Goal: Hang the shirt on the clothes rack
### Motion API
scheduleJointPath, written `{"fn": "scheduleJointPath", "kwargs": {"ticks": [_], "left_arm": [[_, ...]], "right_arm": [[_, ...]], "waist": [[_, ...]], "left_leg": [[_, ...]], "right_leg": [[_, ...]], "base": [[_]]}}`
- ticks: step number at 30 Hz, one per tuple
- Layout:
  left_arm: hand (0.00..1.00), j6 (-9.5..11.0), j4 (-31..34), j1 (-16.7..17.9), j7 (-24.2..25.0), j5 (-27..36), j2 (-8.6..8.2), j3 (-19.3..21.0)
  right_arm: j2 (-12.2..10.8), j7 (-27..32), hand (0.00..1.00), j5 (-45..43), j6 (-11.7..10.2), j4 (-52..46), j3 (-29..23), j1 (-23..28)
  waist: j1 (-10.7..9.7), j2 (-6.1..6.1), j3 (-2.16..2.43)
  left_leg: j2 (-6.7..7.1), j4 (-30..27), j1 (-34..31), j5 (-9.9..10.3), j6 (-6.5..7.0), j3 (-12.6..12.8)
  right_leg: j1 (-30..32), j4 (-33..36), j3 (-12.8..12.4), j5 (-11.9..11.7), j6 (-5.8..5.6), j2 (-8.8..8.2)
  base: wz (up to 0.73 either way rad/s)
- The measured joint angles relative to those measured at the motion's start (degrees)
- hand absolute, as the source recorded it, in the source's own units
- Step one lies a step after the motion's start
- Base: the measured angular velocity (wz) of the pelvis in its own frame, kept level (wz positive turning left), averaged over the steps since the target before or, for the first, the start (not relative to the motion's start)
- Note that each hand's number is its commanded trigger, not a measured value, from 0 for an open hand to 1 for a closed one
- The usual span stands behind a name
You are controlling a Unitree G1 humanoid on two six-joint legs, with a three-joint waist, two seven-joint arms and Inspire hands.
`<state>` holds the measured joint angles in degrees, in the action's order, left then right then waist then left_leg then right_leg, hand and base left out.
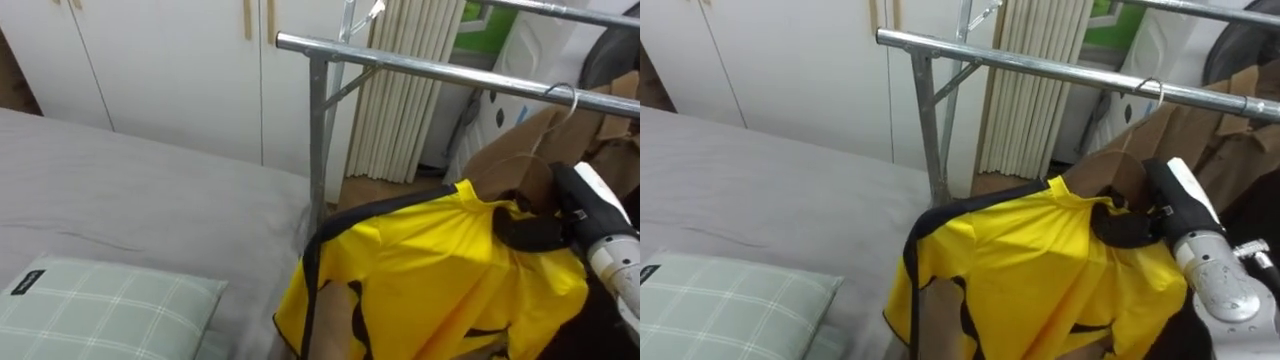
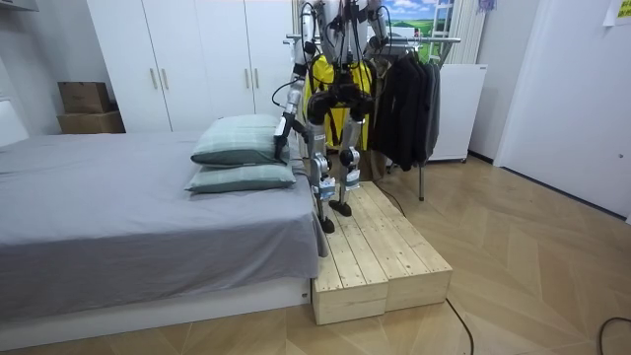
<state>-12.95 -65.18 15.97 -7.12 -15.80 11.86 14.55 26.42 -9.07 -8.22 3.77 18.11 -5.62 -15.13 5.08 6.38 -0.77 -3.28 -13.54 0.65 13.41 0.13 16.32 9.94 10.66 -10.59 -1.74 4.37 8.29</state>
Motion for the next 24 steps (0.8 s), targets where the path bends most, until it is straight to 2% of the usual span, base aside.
{"fn": "scheduleJointPath", "kwargs": {"ticks": [5, 8, 16, 22, 24], "left_arm": [[0.0, 0.27, 0.76, 0.3, 0.13, 0.0, 0.26, -0.19], [0.0, 0.44, 1.58, 1.47, 0.56, -0.01, 0.38, -0.17], [0.0, 0.85, 2.2, 1.85, 0.61, 0.1, 0.59, -0.25], [0.0, 1.2, 2.17, 2.16, 0.61, 0.03, 0.67, -0.17], [0.0, 1.61, 2.16, 2.33, 0.62, 0.0, 0.67, -0.12]], "right_arm": [[0.04, -0.82, 1.0, 2.1, -0.05, 4.87, 0.22, -0.88], [0.57, -2.25, 1.0, 5.58, -0.01, 11.6, 2.34, -3.0], [0.92, -6.52, 1.0, 6.21, 0.01, 22.16, 5.07, -9.44], [1.22, -7.03, 1.0, 5.83, 0.01, 23.98, 6.34, -13.08], [1.97, -7.02, 1.0, 5.64, 0.01, 23.97, 6.34, -13.9]], "waist": [[0.25, 0.21, -0.05], [0.24, 0.38, -0.13], [0.25, 0.71, -0.09], [0.26, 0.91, 0.04], [0.37, 0.94, 0.06]], "left_leg": [[0.08, -0.05, -0.02, 0.0, -0.03, -0.88], [0.04, 0.07, 0.95, 0.01, -0.03, -1.27], [0.0, 0.22, 0.8, -0.11, -0.12, -2.11], [0.01, 0.93, 0.9, -0.44, -0.6, -2.27], [-0.02, 0.86, 0.92, -0.47, -0.65, -2.43]], "right_leg": [[-0.13, 0.11, 0.53, 0.18, 0.11, -0.09], [-0.93, 0.29, 0.65, 0.63, 0.21, -0.06], [-1.01, 0.21, 1.39, 0.88, 0.52, -0.02], [-0.98, 0.25, 1.52, 0.96, 0.68, 0.06], [-1.02, 0.25, 1.91, 0.82, 0.96, -0.05]], "base": [[0.06], [0.06], [0.05], [0.01], [0.02]]}}
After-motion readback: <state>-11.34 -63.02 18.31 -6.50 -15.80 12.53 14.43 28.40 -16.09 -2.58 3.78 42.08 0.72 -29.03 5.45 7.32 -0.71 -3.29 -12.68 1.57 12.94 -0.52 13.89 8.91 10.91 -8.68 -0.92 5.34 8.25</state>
